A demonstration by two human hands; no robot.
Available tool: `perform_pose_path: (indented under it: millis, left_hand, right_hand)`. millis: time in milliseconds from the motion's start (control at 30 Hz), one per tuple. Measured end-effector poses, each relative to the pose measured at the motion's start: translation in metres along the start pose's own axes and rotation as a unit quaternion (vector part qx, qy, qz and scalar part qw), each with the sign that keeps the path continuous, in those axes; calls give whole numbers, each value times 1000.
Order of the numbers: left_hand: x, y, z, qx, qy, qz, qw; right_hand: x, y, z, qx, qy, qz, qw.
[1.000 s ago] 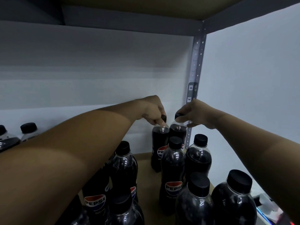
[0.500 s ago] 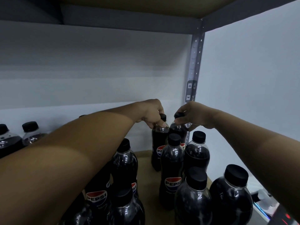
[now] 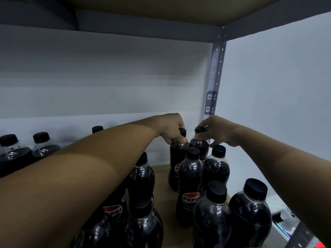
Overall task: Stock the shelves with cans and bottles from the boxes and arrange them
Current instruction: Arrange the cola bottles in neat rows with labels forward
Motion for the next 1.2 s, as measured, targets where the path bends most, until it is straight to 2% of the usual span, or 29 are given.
perform_pose_path:
  millis: [200, 300, 367, 533, 700, 833, 967, 1133, 1200]
  left_hand:
    - [-9, 2, 21, 9, 40, -40, 998]
    - [-30, -4, 37, 17, 74, -43, 996]
    - [-50, -11, 49, 18, 101, -50, 993]
    - [-101, -49, 77, -5, 151, -67, 986]
    - [-135, -103, 102, -69, 175, -140, 972]
    - [-145, -132, 110, -113, 187, -184, 958]
    - [-142, -150, 103, -127, 192, -182, 956]
    - [-136, -158, 97, -103, 196, -180, 959]
    - [-138, -160, 98, -96, 185, -171, 963]
  right_hand:
    - [-9, -18, 3, -9, 30, 31, 999]
    - [-14, -45, 7, -48, 38, 102, 993]
    - [-10, -71, 12, -73, 37, 103, 991]
    - [25, -134, 19, -131, 35, 98, 986]
    - [78, -181, 14, -169, 2, 117, 979]
    - [115, -198, 2, -160, -7, 114, 981]
    - [145, -195, -15, -108, -22, 96, 989]
    - [156, -196, -19, -120, 12, 188, 975]
    - [158, -194, -22, -124, -3, 171, 977]
Point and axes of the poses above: each hand's wrist, its own z-axis away from the middle knuckle, its own x-axis out of the palm, y = z × x, the point moved 5 cm from there along -z, towards the middle knuckle, and after that the axes turned 9 degrees about y, right-handed, at the moved point
